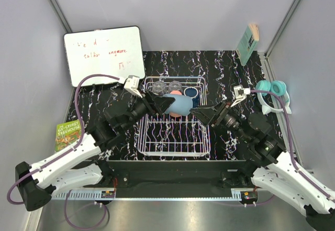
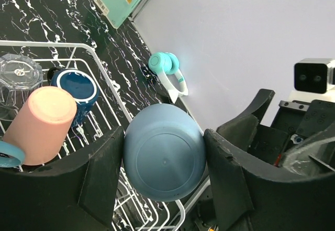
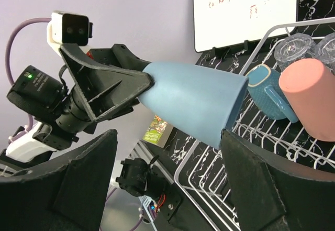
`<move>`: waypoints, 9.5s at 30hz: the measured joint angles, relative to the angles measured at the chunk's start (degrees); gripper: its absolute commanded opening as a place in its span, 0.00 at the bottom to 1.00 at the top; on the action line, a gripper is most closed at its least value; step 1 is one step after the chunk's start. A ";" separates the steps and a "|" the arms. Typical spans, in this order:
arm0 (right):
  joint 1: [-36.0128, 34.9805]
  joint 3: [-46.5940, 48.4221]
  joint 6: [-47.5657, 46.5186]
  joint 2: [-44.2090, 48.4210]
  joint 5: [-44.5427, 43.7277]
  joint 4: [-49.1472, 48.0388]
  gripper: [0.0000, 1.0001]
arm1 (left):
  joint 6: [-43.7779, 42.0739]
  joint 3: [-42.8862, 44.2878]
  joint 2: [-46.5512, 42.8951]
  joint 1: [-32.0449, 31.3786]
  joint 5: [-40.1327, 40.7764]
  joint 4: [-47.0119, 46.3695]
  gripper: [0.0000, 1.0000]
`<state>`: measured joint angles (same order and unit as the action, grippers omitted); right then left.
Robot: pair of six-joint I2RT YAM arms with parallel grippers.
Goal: Unload the cups from the dish rack
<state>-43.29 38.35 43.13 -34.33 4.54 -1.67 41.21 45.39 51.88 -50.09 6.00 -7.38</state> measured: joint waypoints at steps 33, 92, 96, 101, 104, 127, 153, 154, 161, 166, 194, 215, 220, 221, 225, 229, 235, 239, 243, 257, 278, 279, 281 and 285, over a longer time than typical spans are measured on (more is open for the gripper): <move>0.72 -0.55 7.06 -11.50 5.35 -15.19 0.00 | 8.52 -3.67 0.24 1.11 -2.36 -10.45 0.02; 40.70 114.81 -12.74 -115.30 -24.87 68.89 0.00 | -0.28 16.35 14.14 3.19 21.35 47.56 0.99; 41.97 117.44 -12.48 -116.15 -24.48 68.94 0.00 | -0.17 16.35 16.02 3.19 20.72 47.67 0.99; 43.01 118.09 -12.22 -116.85 -24.13 68.74 0.00 | -0.13 16.35 17.81 3.19 19.85 47.78 0.98; 43.58 118.09 -12.17 -116.85 -23.23 68.57 0.11 | 0.00 16.35 18.49 3.19 19.43 47.80 0.98; 44.63 114.49 -11.54 -110.64 -15.34 68.30 0.82 | 1.22 15.47 13.00 2.19 19.32 47.69 0.99; 19.65 43.54 -14.71 -39.65 -12.59 37.77 0.86 | -8.55 15.28 18.32 2.71 26.36 42.99 0.99; 19.08 41.07 -14.69 -37.57 -12.59 36.76 0.86 | -8.94 16.26 19.71 3.43 26.32 42.82 0.99; 15.82 27.15 -14.75 -25.46 -12.39 33.53 0.85 | -9.99 24.79 31.39 7.41 25.70 40.09 0.99; 15.80 25.62 -15.45 -19.04 -12.55 33.11 0.85 | -9.46 28.48 39.04 8.96 23.65 38.88 0.99; 15.80 19.69 -16.39 -16.52 -12.52 32.92 0.84 | -6.58 24.59 47.30 12.52 17.53 32.15 0.38; 15.80 18.60 -15.47 -15.32 -12.41 32.81 0.84 | -11.39 25.42 33.38 11.87 17.25 39.17 0.00; 15.80 18.25 -14.36 -14.62 -11.41 32.22 0.84 | -12.33 27.28 25.75 12.11 14.25 37.24 0.00; 15.80 17.94 -14.16 -14.36 -10.91 31.85 0.84 | -12.26 26.58 23.78 12.15 12.55 35.78 0.00; 15.80 16.06 -12.81 -12.66 -8.85 29.77 0.84 | -10.58 19.82 15.45 12.20 4.46 25.59 0.00; 15.80 14.69 -11.15 -10.40 -6.25 27.63 0.84 | -7.89 13.22 11.39 12.20 -3.48 16.37 0.00; 15.80 12.76 -7.23 -7.21 -0.22 21.92 0.84 | -2.12 3.15 10.75 12.20 -14.10 2.16 0.00; 15.80 9.35 -2.45 -5.22 5.57 15.19 0.84 | 3.37 -4.46 10.71 12.20 -19.19 -10.32 0.00; 15.80 5.05 2.47 -4.13 10.69 8.50 0.84 | 9.57 -10.29 10.91 12.31 -21.55 -22.27 0.00; 15.80 -1.53 12.52 -6.32 19.10 -6.60 0.78 | 17.49 -11.47 14.01 11.34 -26.36 -37.88 0.00; 15.80 -4.04 18.91 -13.16 23.58 -17.62 0.23 | 18.69 -9.31 21.88 4.00 -26.88 -42.88 0.00; 15.80 -4.09 18.88 -13.22 23.67 -18.03 0.15 | 18.69 -9.29 22.12 3.91 -26.93 -42.86 0.00; 15.87 -4.31 20.57 -13.07 24.61 -18.36 0.00 | 19.17 -9.25 22.27 3.85 -27.30 -43.52 0.00; 15.80 -4.24 21.73 -11.02 25.07 -17.84 0.00 | 18.21 -8.50 22.12 3.72 -28.15 -44.17 0.01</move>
<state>-27.49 34.11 64.86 -45.34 29.61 -19.51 59.42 36.88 74.00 -46.37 -22.15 -51.55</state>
